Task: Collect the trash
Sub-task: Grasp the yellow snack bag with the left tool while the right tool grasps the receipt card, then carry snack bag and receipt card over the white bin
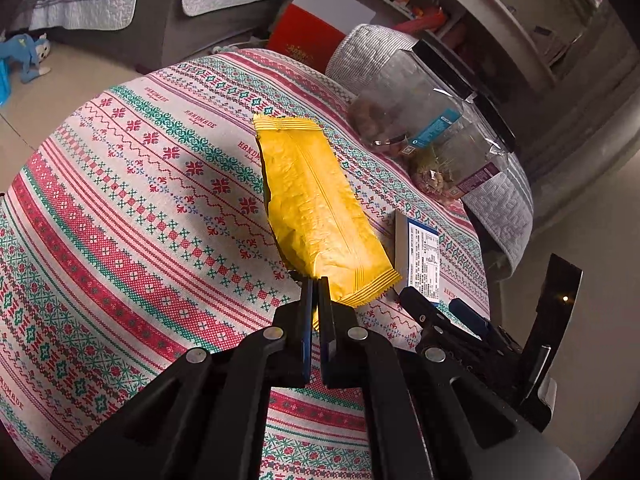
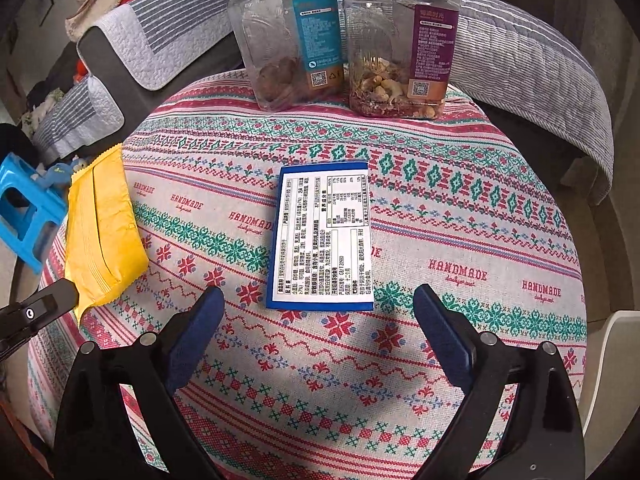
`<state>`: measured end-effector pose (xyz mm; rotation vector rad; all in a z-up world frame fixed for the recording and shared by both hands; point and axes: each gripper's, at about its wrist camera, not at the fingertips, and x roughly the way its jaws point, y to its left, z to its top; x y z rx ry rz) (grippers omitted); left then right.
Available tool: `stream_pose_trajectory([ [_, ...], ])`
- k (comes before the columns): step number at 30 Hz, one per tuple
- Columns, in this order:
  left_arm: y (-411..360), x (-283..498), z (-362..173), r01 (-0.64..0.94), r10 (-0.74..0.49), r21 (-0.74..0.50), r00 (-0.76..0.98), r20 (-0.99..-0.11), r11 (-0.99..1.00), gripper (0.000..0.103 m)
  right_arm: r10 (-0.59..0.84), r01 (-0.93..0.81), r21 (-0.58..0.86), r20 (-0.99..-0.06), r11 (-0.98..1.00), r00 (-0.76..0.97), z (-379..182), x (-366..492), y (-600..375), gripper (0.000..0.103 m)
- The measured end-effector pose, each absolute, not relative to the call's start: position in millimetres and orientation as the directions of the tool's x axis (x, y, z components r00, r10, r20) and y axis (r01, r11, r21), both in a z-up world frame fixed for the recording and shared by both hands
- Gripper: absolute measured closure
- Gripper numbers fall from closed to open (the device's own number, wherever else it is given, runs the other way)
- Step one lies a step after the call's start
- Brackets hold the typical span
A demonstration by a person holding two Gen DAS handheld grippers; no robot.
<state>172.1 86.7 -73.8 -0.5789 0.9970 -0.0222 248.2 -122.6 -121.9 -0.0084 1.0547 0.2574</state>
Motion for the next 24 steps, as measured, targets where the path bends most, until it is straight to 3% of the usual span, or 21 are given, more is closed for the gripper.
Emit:
stream_pose_trajectory([
  [3,86.8,168.9,-72.9,-0.237,-0.277,-0.469,0.557,-0.783,0.851,0.101,0.192,-0.218,0.097,-0.859,0.971,0.475,-125.3,253.3,-115.8,0.015],
  [4,86.7,167.8,-72.3,-0.237,-0.274,-0.468,0.559,-0.782,0.851,0.101,0.190,-0.223,0.092,-0.862,0.970,0.471,-127.0,254.4,-114.2,0.022],
  [5,86.8,166.8,-71.7,-0.236,-0.273,-0.467,0.561,-0.782,0.852,0.101,0.184,-0.225,0.086,-0.867,0.971,0.462,-128.8,254.9,-113.3,0.037],
  [7,88.2,164.9,-70.2,-0.238,-0.271,-0.467,0.563,-0.780,0.851,0.101,0.179,-0.225,0.086,-0.881,0.971,0.438,-131.9,255.2,-114.0,0.049],
  [24,80.0,146.4,-45.0,-0.198,-0.297,-0.497,0.600,-0.743,0.845,0.101,0.234,-0.186,0.165,-0.856,0.969,0.460,-82.2,216.2,-139.5,0.049],
])
